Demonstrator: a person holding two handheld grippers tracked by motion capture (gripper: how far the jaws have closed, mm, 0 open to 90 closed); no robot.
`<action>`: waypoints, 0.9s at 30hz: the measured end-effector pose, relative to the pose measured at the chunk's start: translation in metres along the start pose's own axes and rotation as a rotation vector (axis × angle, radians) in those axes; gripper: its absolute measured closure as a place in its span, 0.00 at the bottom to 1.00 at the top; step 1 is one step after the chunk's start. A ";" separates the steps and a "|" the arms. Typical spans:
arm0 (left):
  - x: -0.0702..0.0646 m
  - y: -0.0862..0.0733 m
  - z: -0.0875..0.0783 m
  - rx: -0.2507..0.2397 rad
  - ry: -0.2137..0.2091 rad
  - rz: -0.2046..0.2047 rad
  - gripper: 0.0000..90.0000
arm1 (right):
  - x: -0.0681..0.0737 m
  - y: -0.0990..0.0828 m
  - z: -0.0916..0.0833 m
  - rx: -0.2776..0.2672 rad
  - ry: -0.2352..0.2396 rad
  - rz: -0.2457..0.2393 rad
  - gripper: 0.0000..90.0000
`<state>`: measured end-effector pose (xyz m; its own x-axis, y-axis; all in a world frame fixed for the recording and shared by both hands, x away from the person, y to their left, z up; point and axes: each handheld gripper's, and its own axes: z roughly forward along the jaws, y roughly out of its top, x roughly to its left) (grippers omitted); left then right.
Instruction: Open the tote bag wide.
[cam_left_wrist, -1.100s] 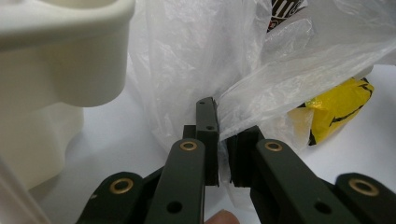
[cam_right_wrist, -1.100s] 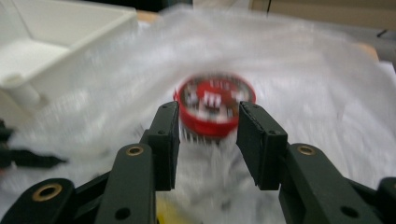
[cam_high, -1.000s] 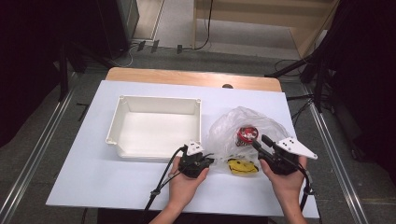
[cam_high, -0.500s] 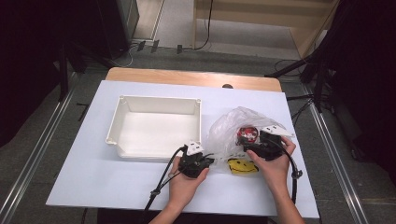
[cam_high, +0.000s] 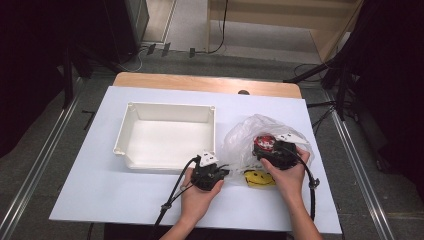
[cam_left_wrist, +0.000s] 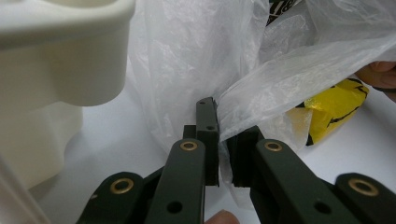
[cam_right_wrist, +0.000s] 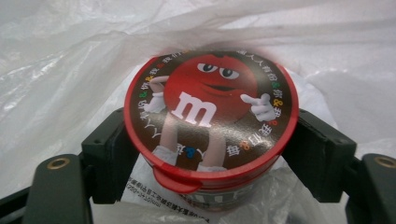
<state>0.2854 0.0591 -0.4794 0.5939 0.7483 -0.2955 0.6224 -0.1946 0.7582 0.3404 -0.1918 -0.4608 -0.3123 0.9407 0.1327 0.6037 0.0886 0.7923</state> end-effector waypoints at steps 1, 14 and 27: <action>0.000 0.000 0.000 0.000 0.000 0.000 0.95 | 0.001 0.000 -0.001 -0.005 -0.012 -0.014 0.28; 0.000 0.000 0.000 -0.010 0.004 -0.007 0.95 | 0.005 0.003 -0.035 -0.055 0.043 -0.021 0.29; -0.002 -0.001 -0.002 -0.030 -0.001 0.010 0.88 | 0.013 0.008 -0.067 -0.099 0.074 -0.040 0.29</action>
<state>0.2827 0.0596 -0.4783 0.6005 0.7460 -0.2881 0.6007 -0.1830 0.7782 0.2923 -0.2006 -0.4129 -0.3900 0.9101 0.1404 0.5154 0.0894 0.8523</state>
